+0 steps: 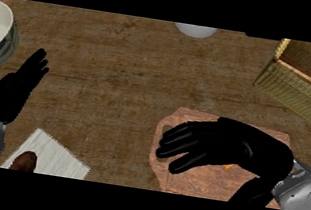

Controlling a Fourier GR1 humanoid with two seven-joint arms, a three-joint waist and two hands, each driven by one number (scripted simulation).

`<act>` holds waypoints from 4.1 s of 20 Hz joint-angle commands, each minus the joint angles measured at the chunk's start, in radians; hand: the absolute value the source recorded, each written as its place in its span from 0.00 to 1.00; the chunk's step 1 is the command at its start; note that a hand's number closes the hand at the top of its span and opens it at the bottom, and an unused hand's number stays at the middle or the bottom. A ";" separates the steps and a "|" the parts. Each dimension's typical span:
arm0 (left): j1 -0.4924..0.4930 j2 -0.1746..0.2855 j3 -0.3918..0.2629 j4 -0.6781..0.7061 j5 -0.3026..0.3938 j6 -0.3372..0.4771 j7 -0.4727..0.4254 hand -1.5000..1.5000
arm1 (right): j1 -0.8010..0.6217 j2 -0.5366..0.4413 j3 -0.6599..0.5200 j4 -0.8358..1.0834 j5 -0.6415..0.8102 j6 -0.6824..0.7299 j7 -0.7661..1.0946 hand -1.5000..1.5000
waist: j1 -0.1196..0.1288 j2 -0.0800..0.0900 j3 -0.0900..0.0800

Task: Pick the croissant from the cutting board and place it in the basket

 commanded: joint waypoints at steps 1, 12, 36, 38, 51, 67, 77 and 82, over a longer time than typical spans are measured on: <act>-0.041 -0.026 0.007 0.062 -0.025 0.022 -0.005 0.50 | -0.028 -0.117 -0.058 -0.061 -0.010 0.076 0.117 0.00 | -0.010 -0.002 -0.002; -0.034 -0.010 0.025 0.051 0.006 -0.039 -0.007 0.50 | -0.385 -0.340 -0.215 0.041 0.189 0.152 0.445 0.00 | 0.015 -0.001 -0.003; -0.079 -0.035 0.062 0.033 -0.021 -0.049 0.058 0.50 | -0.225 -0.424 -0.269 0.375 0.326 0.431 -0.107 0.00 | 0.019 0.007 0.002; -0.022 -0.052 0.047 0.035 -0.060 -0.032 0.005 0.50 | -0.168 -0.401 -0.247 0.318 0.328 0.377 -0.106 0.00 | 0.013 0.003 0.001; -0.084 -0.076 0.062 0.064 -0.071 -0.056 0.051 0.50 | -0.110 -0.142 -0.127 0.479 0.438 0.149 -0.187 0.00 | 0.013 0.002 -0.001; -0.070 -0.081 0.112 -0.012 -0.089 -0.103 0.120 0.50 | -0.110 -0.089 -0.037 0.755 0.813 -0.024 -0.415 0.00 | 0.013 0.000 0.000; -0.059 -0.113 0.131 0.056 -0.128 -0.102 0.035 0.50 | -0.122 -0.094 -0.016 0.758 0.791 0.050 -0.469 0.00 | 0.008 0.000 -0.001; -0.040 -0.119 0.125 -0.034 -0.121 -0.103 0.104 0.50 | -0.109 -0.045 0.009 0.761 0.806 -0.010 -0.458 0.00 | 0.013 -0.002 -0.001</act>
